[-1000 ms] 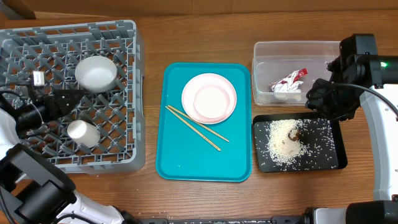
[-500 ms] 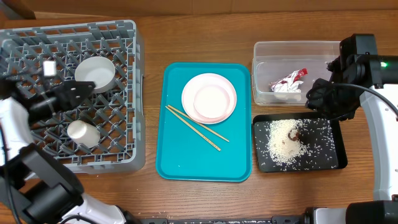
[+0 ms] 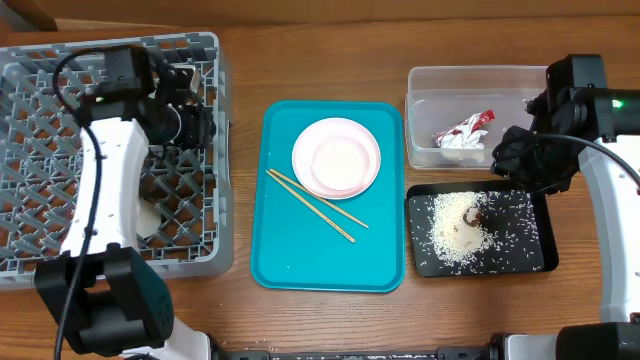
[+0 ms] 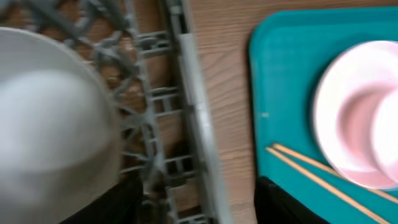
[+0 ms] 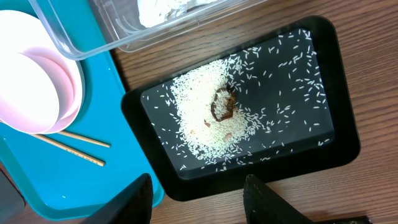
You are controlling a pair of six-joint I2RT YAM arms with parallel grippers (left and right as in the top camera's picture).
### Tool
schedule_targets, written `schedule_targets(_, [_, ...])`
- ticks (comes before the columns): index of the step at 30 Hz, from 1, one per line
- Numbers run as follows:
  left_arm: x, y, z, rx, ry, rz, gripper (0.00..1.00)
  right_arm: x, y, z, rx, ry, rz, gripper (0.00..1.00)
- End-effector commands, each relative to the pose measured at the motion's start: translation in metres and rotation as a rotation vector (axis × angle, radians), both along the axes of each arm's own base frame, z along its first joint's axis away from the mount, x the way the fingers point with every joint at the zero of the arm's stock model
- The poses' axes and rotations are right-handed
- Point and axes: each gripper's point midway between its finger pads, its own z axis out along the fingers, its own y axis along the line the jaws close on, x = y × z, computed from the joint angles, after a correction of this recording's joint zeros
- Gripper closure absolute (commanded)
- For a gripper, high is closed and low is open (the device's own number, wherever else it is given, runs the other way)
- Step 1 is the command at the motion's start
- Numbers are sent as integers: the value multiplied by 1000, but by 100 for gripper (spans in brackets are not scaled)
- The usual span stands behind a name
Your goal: Sort waste into correct bins and load items into the dishwasher
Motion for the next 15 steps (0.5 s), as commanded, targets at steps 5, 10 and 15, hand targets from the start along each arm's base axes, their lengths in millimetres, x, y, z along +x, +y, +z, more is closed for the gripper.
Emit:
schedule_targets(5, [15, 34, 21, 234, -74, 152, 39, 4, -1, 10, -8, -40, 1, 51])
schedule_targets(10, [15, 45, -1, 288, -17, 174, 43, 4, -1, 9, -8, -39, 0, 51])
schedule_targets(15, [16, 43, -22, 280, 35, 162, 51, 3, -1, 9, -8, -35, 1, 51])
